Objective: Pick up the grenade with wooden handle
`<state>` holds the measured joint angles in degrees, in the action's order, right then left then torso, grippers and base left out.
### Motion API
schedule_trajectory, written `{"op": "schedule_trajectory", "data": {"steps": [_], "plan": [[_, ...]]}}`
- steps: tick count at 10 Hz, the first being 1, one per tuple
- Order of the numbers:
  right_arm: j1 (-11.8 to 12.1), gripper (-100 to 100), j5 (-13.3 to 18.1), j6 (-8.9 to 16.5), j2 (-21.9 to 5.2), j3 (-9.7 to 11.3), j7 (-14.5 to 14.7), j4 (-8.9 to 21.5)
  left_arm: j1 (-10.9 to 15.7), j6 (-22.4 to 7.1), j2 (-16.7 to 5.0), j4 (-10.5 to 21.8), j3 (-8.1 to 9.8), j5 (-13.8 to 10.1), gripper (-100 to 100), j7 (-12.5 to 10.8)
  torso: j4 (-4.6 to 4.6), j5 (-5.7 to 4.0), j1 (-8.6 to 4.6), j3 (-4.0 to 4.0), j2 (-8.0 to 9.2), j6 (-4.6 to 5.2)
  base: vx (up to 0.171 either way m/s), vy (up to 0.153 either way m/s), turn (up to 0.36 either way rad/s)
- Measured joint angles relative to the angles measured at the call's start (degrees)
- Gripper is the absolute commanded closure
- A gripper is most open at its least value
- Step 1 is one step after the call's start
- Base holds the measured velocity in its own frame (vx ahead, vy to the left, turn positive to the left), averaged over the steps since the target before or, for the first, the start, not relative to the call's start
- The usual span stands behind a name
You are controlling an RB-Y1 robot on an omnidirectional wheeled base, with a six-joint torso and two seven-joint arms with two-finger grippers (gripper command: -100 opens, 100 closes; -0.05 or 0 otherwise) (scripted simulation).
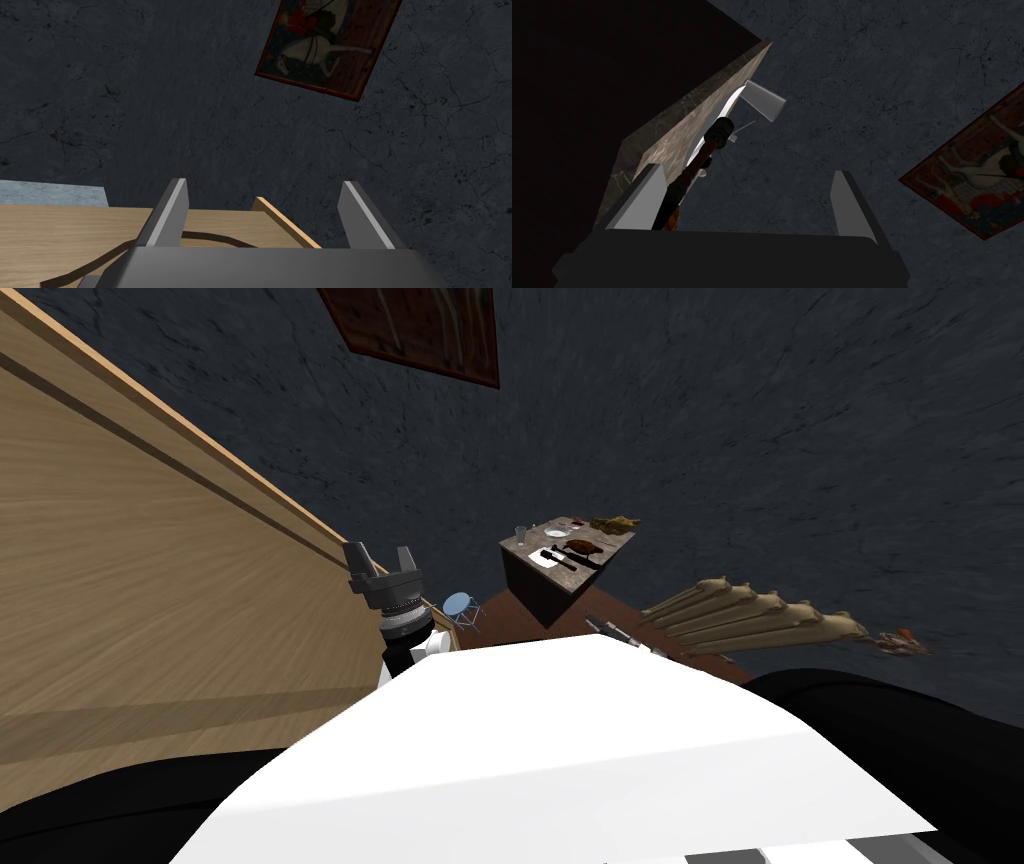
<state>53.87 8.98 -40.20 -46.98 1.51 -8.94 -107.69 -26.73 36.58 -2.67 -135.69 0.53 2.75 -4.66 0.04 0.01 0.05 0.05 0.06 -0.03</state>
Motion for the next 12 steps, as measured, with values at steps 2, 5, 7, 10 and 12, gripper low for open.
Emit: {"op": "schedule_trajectory", "data": {"steps": [2,5,7,10,12], "plan": [[1.32,-100,0.27,-0.26,-3.00,-0.07,-0.18,1.81,0.00,0.00,0.00,0.00,0.00,0.00,0,0.00,-0.02,0.00,-0.01,-0.05,-0.09,-0.01,0.007,0.004,0.016],[4.29,-100,0.67,-0.42,-7.82,-0.50,-0.27,4.23,0.00,0.00,0.00,0.00,0.00,0.00,0,0.00,-0.05,0.00,0.01,-0.13,-0.23,-0.01,0.033,0.008,0.028],[5.25,-100,1.00,-0.15,-10.83,-0.33,-0.29,6.03,-0.01,0.00,0.00,0.00,0.00,0.00,0,0.00,-0.06,-0.01,-0.02,-0.17,-0.29,-0.02,0.048,0.001,0.049],[7.15,-100,1.17,-0.90,-15.62,-0.66,-0.35,9.58,-0.01,0.00,0.00,0.00,0.00,0.00,0,0.00,-0.09,0.00,0.00,-0.22,-0.37,-0.02,0.073,0.004,0.069],[9.13,-100,1.33,-0.42,-18.78,-0.98,-0.27,11.00,-0.01,0.00,0.00,0.00,0.00,0.00,0,0.00,-0.09,0.00,0.00,-0.23,-0.38,-0.01,0.045,0.003,0.016]]}}
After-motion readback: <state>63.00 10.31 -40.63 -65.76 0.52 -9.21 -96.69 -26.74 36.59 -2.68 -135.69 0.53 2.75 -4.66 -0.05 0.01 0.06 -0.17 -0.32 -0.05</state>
